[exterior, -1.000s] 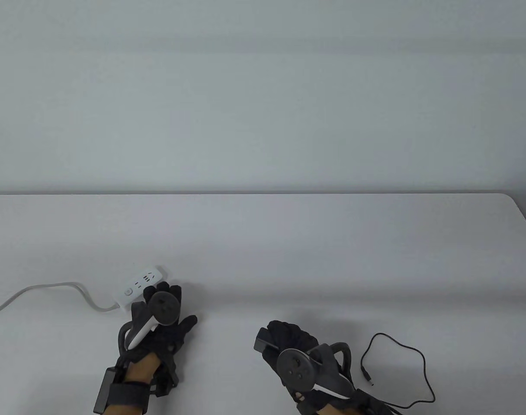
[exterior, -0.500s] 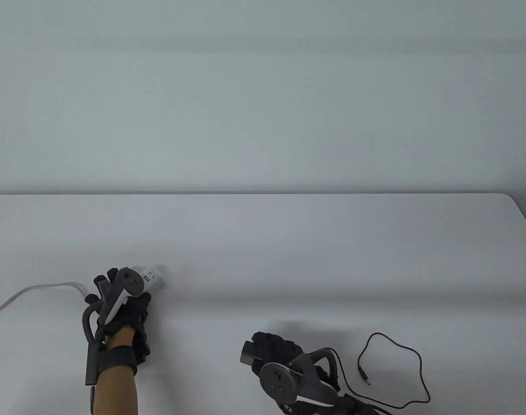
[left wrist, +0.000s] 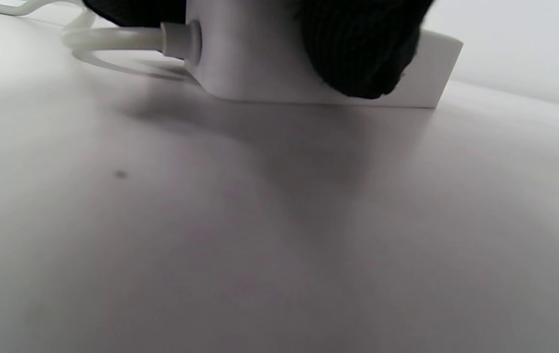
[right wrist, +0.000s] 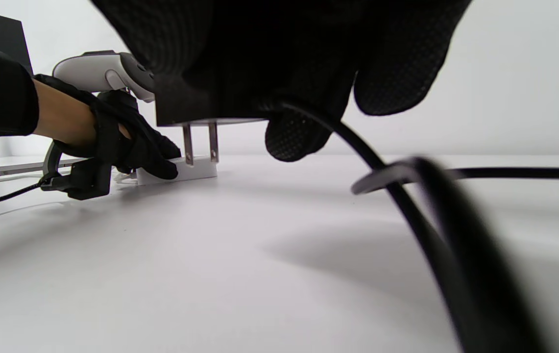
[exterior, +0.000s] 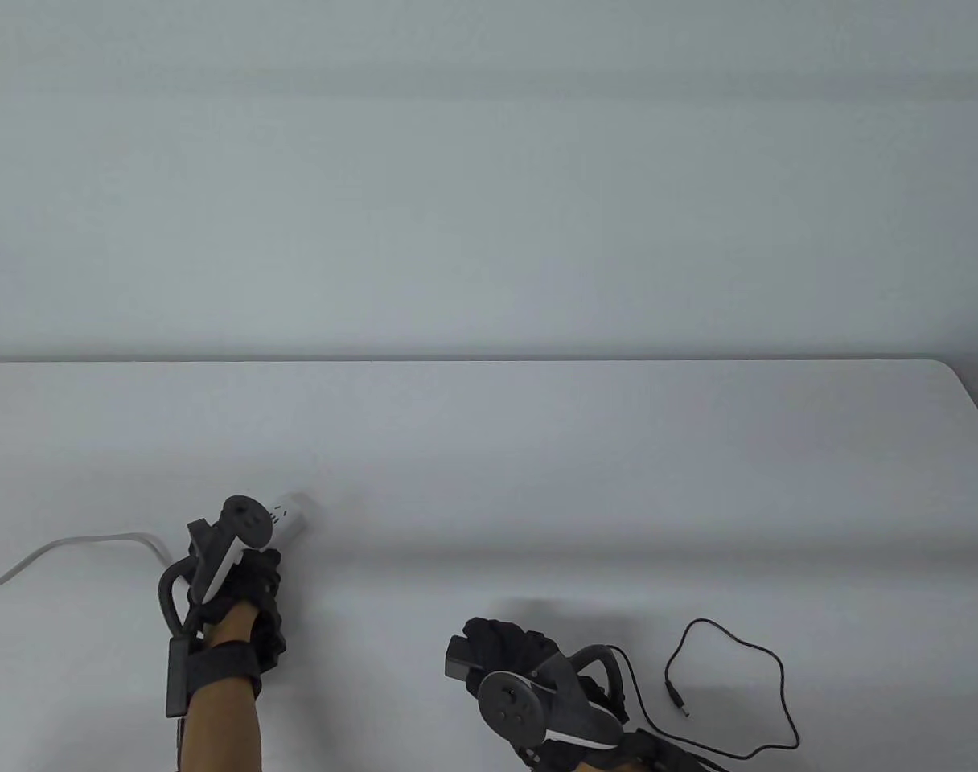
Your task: Insert the power adapter into the power strip
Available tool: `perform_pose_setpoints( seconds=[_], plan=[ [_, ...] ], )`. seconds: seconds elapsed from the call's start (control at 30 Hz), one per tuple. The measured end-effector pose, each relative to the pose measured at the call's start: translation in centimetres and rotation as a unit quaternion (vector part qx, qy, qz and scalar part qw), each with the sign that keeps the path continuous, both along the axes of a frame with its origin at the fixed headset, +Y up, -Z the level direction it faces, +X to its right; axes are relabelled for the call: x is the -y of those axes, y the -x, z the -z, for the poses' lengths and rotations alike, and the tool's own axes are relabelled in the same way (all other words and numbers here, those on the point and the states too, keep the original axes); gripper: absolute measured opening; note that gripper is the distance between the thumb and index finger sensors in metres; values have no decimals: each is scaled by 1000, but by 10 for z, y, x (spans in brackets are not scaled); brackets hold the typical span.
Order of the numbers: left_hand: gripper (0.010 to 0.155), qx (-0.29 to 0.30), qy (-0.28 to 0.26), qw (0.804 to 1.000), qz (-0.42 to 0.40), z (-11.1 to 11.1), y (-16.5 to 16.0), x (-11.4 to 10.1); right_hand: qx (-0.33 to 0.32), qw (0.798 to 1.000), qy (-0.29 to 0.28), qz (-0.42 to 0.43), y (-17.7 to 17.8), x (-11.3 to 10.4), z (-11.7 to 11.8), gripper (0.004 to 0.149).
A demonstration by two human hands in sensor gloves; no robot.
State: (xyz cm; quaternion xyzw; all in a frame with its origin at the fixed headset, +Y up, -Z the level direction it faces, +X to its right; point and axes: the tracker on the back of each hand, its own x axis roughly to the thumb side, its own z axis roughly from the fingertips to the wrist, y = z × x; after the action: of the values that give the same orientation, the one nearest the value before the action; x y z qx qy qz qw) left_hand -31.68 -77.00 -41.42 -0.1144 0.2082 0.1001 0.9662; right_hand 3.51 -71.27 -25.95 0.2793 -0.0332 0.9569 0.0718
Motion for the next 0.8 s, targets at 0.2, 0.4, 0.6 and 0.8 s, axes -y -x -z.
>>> perform_pose_setpoints(
  seconds=[0.2, 0.4, 0.6, 0.8],
  plan=[
    [81, 37, 5, 998, -54, -21, -33, -13, 11, 1000, 4, 20, -10, -4, 9, 63],
    [80, 108, 21, 990, -92, -49, -75, -19, 24, 999, 1, 44, -21, -11, 13, 63],
    [80, 170, 40, 979, -105, -74, -116, -19, 26, 998, 1, 54, -25, -14, 15, 63],
    [80, 234, 54, 965, -108, -94, -155, -18, 25, 998, 1, 55, -26, -14, 15, 63]
  ],
)
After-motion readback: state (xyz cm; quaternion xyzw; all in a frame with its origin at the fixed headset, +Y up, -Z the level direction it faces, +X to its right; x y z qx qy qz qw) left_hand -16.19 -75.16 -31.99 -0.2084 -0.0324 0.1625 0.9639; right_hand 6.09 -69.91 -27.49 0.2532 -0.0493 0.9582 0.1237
